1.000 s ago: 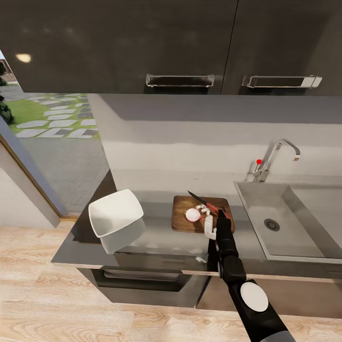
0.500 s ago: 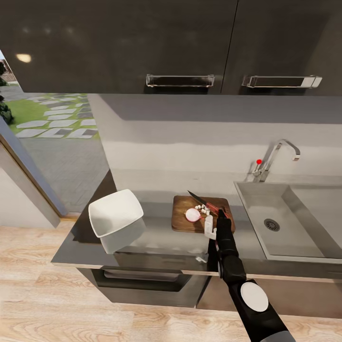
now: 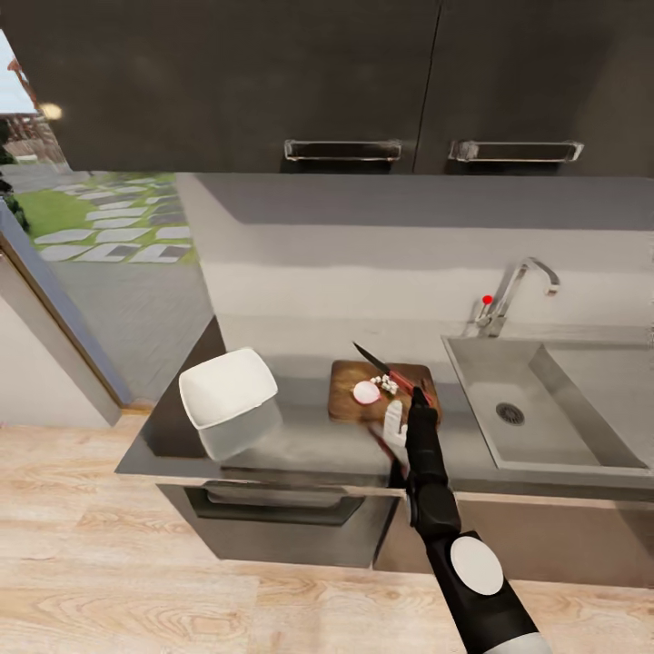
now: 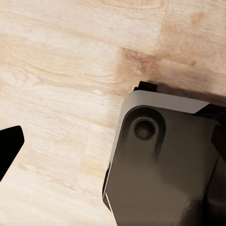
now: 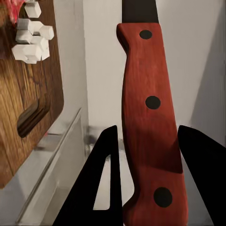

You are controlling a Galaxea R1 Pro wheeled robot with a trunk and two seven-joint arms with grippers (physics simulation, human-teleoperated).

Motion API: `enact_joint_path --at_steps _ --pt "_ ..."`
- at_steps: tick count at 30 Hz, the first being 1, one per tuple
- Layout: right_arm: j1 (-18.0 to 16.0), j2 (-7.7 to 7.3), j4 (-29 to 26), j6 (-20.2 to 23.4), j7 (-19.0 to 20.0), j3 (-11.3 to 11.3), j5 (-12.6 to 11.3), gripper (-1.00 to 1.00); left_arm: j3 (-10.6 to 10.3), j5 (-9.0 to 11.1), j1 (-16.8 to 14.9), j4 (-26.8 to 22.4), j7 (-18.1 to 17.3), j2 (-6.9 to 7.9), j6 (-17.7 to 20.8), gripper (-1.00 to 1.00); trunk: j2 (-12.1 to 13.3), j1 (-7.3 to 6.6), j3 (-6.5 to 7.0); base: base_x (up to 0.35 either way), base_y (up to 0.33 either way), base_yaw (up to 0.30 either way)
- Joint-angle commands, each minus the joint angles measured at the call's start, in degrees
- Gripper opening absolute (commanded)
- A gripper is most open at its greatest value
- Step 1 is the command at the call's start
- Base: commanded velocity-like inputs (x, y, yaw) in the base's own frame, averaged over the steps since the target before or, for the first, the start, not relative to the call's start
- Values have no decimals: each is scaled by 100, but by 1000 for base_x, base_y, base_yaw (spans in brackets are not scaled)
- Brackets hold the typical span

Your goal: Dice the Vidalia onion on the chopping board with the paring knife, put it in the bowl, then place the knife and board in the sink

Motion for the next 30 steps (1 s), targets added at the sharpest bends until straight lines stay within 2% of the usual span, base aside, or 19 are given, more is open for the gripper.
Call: enact_joint_path --at_steps 1,9,19,30 --pt "-4 9 -7 39 -7 9 45 -100 -47 44 -10 23 5 -4 -37 100 -11 0 -10 -272 0 0" --pt "-4 24 -16 40 -4 16 53 -100 -46 44 -10 23 4 -4 -37 100 -11 0 -10 -201 0 0" --pt "-5 106 -8 40 -2 34 56 -100 -44 44 -10 23 6 -4 -37 100 -11 0 -10 -5 0 0" --pt "-5 130 86 40 -1 43 63 -100 -43 44 -10 23 5 -4 -37 100 -11 0 -10 0 0 0"
